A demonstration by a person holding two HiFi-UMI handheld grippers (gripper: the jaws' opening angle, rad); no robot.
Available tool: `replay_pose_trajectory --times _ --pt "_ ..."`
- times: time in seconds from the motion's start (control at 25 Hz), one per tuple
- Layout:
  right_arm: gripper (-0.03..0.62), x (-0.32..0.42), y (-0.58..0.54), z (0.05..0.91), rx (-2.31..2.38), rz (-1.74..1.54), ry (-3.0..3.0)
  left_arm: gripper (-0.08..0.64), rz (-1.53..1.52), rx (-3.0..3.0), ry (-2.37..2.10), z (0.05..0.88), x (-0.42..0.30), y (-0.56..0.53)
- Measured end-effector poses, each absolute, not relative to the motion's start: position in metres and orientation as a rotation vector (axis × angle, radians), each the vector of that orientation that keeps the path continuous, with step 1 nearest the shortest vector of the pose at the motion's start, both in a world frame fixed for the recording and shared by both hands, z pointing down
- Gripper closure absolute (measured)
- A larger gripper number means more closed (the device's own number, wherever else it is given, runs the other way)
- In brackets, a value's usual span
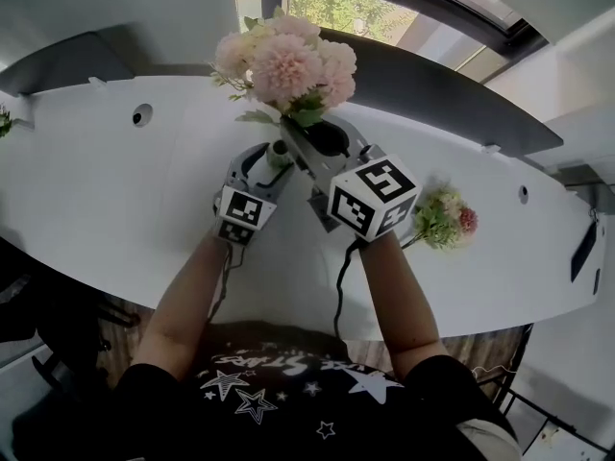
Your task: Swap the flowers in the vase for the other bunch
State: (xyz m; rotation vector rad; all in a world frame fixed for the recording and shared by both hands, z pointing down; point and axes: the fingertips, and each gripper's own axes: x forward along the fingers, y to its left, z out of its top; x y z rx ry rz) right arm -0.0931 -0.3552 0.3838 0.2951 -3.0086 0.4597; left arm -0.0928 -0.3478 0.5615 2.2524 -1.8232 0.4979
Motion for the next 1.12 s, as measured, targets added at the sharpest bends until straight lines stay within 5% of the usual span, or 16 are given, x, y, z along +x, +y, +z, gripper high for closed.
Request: replay_pose_trajectory --times 0.52,1.0,1.12 --pt "0.525 -0.049 -0.344 0.343 0.468 0.458 -3.087 0.313 0.528 2.266 -1.857 0.549 -0.089 -0.325" --pt "0.526 -0.033 -0.288 0.340 0.653 0.438 -3.054 0.314 0.235 2.357 -1.780 0.494 -0.098 -0.258" --pt "0.526 -0.034 -0.273 0.341 0.692 0.455 -3.050 0.378 0.141 2.374 -1.771 0.477 -0.106 -0.240"
